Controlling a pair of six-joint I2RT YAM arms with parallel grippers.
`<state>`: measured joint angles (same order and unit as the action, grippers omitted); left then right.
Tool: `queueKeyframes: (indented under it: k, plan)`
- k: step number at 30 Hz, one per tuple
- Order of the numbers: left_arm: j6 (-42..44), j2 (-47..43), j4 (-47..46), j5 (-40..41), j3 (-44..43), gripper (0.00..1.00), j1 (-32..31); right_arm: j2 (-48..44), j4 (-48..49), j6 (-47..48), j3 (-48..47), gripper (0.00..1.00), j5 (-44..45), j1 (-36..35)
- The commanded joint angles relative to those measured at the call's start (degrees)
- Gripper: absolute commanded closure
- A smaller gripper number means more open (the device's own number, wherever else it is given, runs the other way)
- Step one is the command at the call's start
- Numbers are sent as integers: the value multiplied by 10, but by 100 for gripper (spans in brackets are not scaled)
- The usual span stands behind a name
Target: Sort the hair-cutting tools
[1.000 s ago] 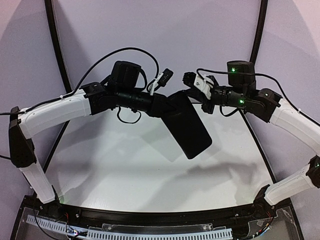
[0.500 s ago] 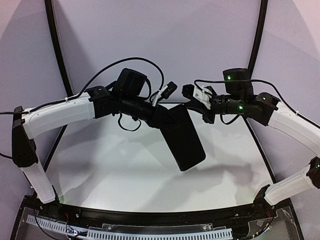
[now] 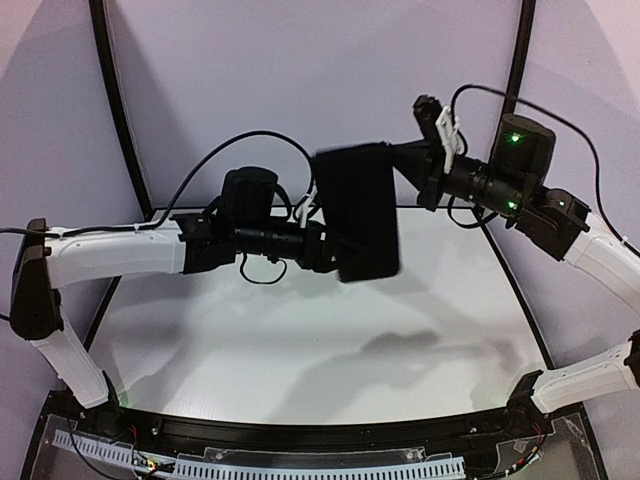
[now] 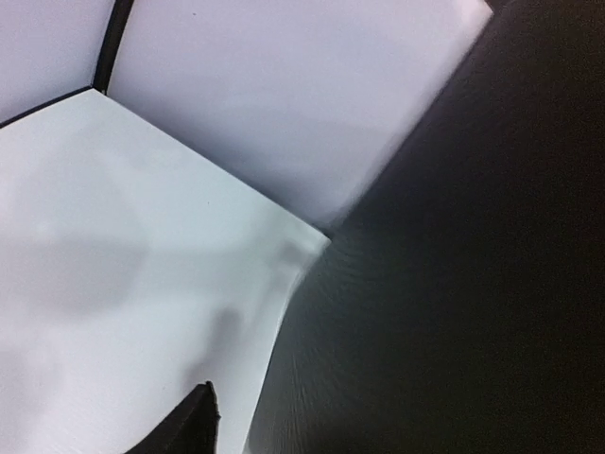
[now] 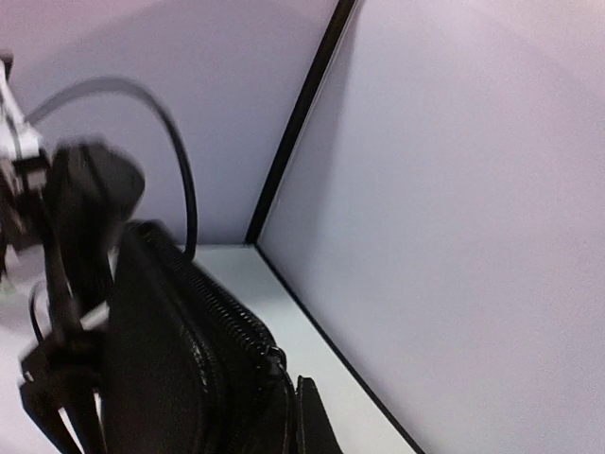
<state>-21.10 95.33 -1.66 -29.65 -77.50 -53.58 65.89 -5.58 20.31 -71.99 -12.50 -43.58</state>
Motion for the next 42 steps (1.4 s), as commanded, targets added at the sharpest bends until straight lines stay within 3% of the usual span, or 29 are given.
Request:
queueKeyframes:
  k: [1, 10, 17, 20, 22, 23, 25, 33, 36, 42]
  plan:
    - [-71, -11, -161, -21, 42, 29, 9, -17, 117, -86, -30, 100, -1, -5]
    - [-127, -7, -343, -56, 97, 28, 9, -32, 136, -170, -11, 100, -5, -5]
    - [-117, -1, -353, -61, 76, 36, 10, -44, 135, -202, 14, 100, -7, -5]
    - [-105, -1, -342, -62, 68, 53, 9, -50, 121, -203, 22, 100, -8, -5]
    - [-97, -1, -332, -64, 61, 87, 9, -54, 109, -201, 27, 100, -13, -5]
    - [-93, -3, -320, -64, 58, 95, 9, -56, 97, -191, 29, 100, -19, -5]
    - [-70, -11, -280, -56, 55, 98, 9, -62, 53, -135, 24, 100, -29, -5]
    - [97, -64, 61, 105, 28, 99, -5, -68, -96, 127, -7, 100, 58, -3]
    - [129, -70, 136, 106, 19, 99, -7, -54, -144, 182, -24, 100, 129, -3]
    - [156, -76, 206, 132, 29, 99, -7, -55, -138, 226, -22, 100, 258, -3]
